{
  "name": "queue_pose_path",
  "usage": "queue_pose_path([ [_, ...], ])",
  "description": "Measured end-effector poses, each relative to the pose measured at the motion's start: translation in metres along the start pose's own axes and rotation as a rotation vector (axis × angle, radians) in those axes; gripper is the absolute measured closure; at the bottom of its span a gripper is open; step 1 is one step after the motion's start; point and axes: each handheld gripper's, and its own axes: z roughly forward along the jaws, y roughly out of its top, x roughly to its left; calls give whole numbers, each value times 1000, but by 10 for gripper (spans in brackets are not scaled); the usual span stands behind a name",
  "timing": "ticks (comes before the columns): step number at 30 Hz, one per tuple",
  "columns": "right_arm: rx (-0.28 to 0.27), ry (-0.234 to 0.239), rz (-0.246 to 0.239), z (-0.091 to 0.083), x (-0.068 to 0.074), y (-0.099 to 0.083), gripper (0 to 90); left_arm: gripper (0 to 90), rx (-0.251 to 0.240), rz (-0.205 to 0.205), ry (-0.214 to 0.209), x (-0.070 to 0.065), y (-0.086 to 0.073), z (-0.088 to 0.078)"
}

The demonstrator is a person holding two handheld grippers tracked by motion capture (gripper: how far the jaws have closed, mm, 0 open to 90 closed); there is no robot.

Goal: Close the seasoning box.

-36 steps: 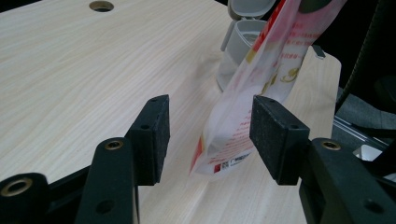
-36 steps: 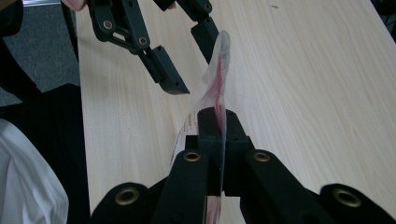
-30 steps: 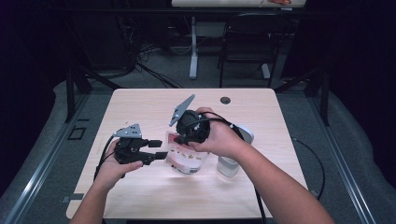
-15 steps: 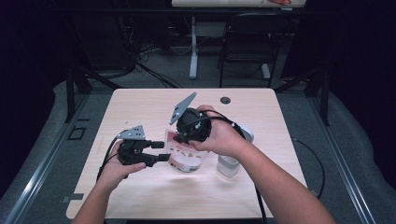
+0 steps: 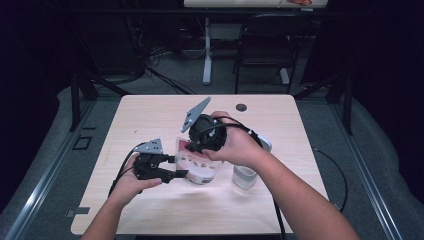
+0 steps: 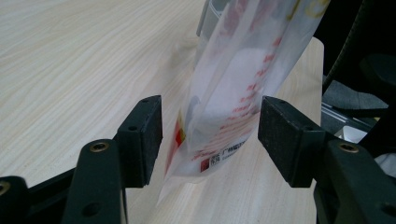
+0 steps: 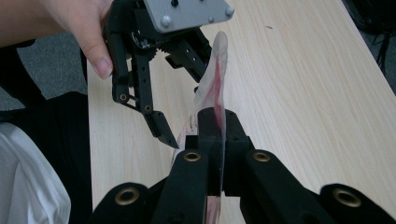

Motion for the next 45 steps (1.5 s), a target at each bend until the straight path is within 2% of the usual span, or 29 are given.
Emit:
queue_pose_path([
  [8,-7,-5,1,-4,-1,0,900,399,26,37,5,-1,-1,8],
  [18,-15,-11,2,-7,-2,-1,899,400,29,48,-6,-3,-2,13],
  [23,-22,-13,1,-11,-2,0,900,403,28,50,-7,-3,-3,16],
  [26,-26,-22,-3,-14,-2,0,899,407,-14,36,-7,-3,-4,19],
  [29,-26,-25,-5,-16,-3,0,899,434,-24,43,-10,-4,-4,21],
  [34,-29,-25,-2,-18,-3,0,899,433,-36,28,-38,-3,-5,23],
  [38,-24,-23,-13,-18,-2,1,899,405,-25,16,-44,-1,-7,26],
  [41,-34,-20,-15,-18,0,2,899,384,0,27,-45,-1,-7,30],
  [45,-34,-20,-23,-18,1,4,899,405,3,38,-36,-2,-7,30],
])
